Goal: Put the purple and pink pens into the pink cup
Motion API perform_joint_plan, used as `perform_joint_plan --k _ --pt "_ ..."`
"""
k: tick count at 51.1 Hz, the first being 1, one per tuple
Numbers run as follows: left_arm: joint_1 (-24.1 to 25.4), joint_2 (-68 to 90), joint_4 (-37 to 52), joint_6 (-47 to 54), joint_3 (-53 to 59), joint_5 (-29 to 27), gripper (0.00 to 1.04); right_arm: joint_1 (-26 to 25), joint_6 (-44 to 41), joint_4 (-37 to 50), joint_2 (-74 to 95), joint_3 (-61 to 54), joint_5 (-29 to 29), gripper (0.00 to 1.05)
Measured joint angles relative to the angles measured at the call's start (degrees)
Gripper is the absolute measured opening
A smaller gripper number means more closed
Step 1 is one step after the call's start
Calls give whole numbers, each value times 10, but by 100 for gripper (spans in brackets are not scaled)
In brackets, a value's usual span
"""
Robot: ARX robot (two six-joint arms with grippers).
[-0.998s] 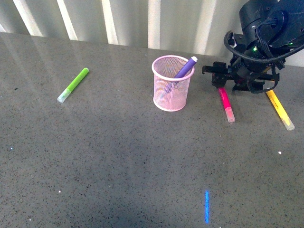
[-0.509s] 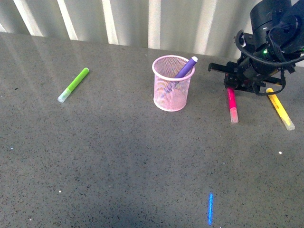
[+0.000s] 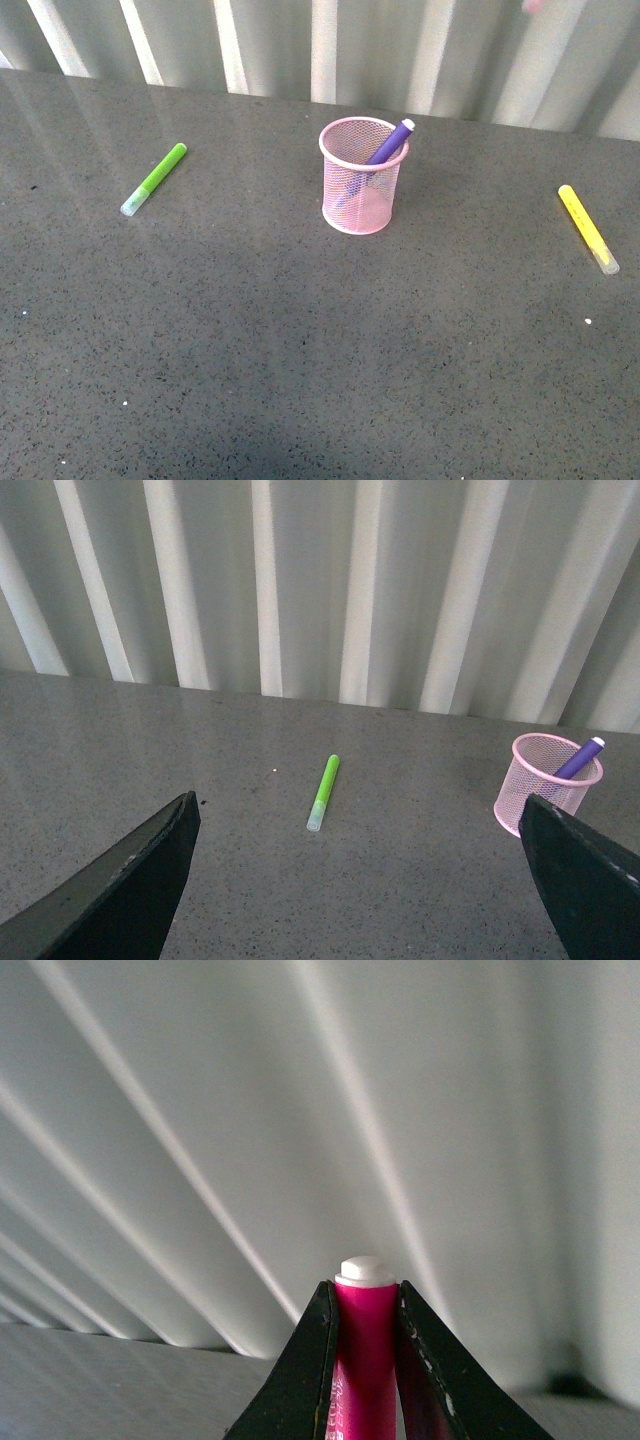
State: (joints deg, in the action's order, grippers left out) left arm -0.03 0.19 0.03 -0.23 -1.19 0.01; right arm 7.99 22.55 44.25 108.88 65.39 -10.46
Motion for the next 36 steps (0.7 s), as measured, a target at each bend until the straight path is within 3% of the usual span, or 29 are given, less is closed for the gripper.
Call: perform_joint_plan --k 8,18,36 --pt "0 0 0 0 0 0 98 59 -40 128 6 -49 -52 11" --pt "0 0 0 0 0 0 98 97 -97 170 99 -55 -42 11" --pt "0 0 0 0 0 0 98 106 -129 199 211 19 -47 11"
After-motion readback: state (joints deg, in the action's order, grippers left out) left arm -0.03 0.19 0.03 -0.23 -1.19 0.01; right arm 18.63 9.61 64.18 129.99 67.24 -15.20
